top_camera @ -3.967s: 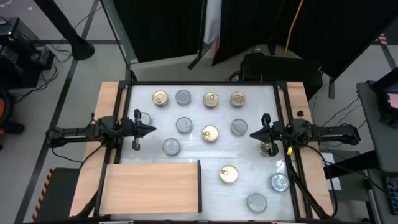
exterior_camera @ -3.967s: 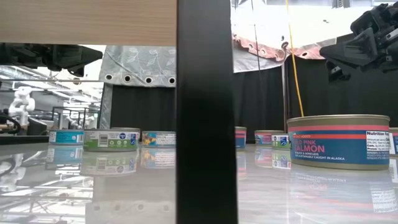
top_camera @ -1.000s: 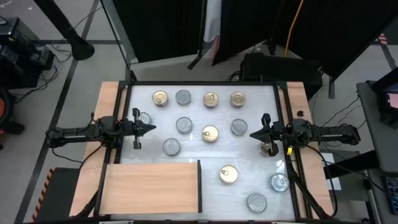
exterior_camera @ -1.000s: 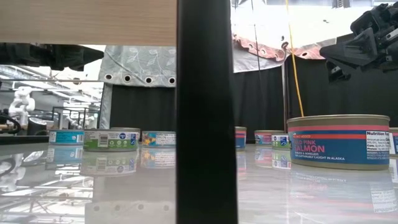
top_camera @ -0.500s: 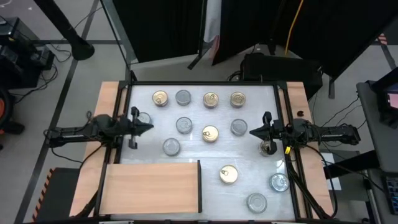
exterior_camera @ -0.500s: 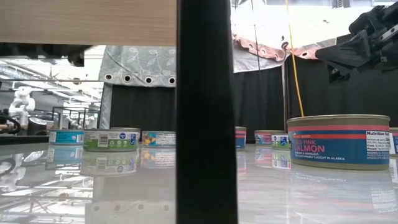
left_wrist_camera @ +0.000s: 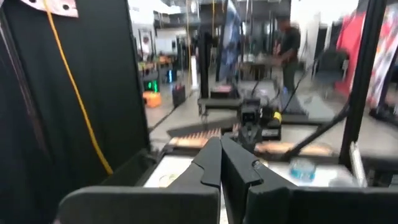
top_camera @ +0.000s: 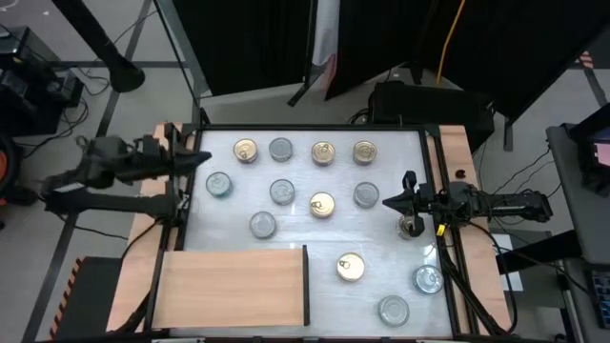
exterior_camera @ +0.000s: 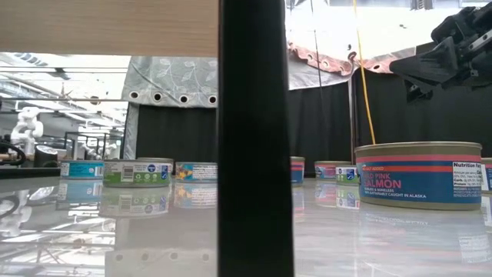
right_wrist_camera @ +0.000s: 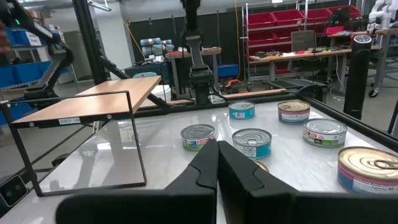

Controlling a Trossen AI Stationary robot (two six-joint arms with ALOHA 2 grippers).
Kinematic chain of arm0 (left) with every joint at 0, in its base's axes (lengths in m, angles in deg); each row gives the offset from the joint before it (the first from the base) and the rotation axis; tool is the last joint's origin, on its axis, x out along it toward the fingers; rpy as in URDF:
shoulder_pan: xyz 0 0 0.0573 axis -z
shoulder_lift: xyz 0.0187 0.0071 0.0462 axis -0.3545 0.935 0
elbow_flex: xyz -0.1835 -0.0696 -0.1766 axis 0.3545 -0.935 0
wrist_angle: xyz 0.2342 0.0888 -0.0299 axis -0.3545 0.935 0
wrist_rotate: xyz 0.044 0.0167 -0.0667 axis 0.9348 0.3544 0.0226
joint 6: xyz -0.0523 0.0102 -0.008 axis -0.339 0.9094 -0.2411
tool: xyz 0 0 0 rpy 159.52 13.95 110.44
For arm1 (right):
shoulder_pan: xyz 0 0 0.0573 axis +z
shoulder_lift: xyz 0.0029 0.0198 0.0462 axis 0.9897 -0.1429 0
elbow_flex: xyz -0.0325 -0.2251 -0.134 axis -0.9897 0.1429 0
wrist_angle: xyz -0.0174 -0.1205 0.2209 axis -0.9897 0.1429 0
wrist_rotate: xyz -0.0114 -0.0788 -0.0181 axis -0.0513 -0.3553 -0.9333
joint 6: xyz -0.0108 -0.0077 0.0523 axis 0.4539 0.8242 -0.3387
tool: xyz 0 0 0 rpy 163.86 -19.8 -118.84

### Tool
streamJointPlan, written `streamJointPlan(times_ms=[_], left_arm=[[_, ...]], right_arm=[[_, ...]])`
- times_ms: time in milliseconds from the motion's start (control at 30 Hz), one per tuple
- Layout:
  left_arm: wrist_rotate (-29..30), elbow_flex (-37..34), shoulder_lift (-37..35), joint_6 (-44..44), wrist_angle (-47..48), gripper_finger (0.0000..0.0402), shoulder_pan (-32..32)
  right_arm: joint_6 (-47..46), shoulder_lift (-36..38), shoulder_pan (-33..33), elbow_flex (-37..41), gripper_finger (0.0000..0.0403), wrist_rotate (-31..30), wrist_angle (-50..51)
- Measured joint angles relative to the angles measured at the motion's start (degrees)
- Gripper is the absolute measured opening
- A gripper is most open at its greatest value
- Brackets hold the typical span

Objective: Stack canned seafood by type on shelf
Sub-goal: Put the top right yellow blue tuna can on the shelf

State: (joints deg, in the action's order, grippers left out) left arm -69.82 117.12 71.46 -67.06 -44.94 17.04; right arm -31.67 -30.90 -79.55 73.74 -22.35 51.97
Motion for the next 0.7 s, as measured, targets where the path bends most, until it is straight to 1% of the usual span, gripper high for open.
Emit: streamJointPlan(times_ms=[133, 200, 300, 333, 400, 500, 567, 633, 700], left_arm=[[0.96, 12.7, 9.74, 1.01, 7.11, 0.0, 0.0], [1.09, 18.21, 14.02, 1.01, 7.87, 0.0, 0.0], [1.48, 24.31, 19.87, 0.6, 7.41, 0.0, 0.0], [1.83, 25.86, 21.67, -0.8, 7.53, 0.0, 0.0], [3.32, 28.07, 25.0, -6.28, 7.66, 0.0, 0.0], [4.53, 29.06, 28.8, -20.29, 8.04, 0.0, 0.0], [4.6, 29.1, 30.67, -28.22, 8.8, 0.0, -0.04], [4.61, 29.2, 32.3, -32.43, 11.9, 0.0, -0.07], [4.16, 29.2, 33.91, -37.22, 16.72, 0.0, -0.07]], right_arm=[[1.93, 0.0, -0.02, 0.0, 0.0, -0.45, 0.0], [1.47, 0.0, 0.0, 0.0, 0.0, -0.29, 0.0], [-1.16, -0.01, 0.0, 0.0, 0.0, -0.06, 0.0], [-2.46, 0.0, 0.0, 0.0, 0.0, -0.04, 0.0], [-5.92, 0.0, 0.0, 0.0, 0.0, 0.01, 0.0], [-14.78, 0.0, 0.0, 0.0, 0.0, 0.34, 0.0], [-23.58, 0.0, 0.0, 0.0, 0.0, 0.36, 0.0], [-33.25, -0.01, 0.0, 0.0, 0.0, 0.34, 0.17], [-40.26, -0.02, 0.0, 0.0, 0.0, 0.29, 0.36]])
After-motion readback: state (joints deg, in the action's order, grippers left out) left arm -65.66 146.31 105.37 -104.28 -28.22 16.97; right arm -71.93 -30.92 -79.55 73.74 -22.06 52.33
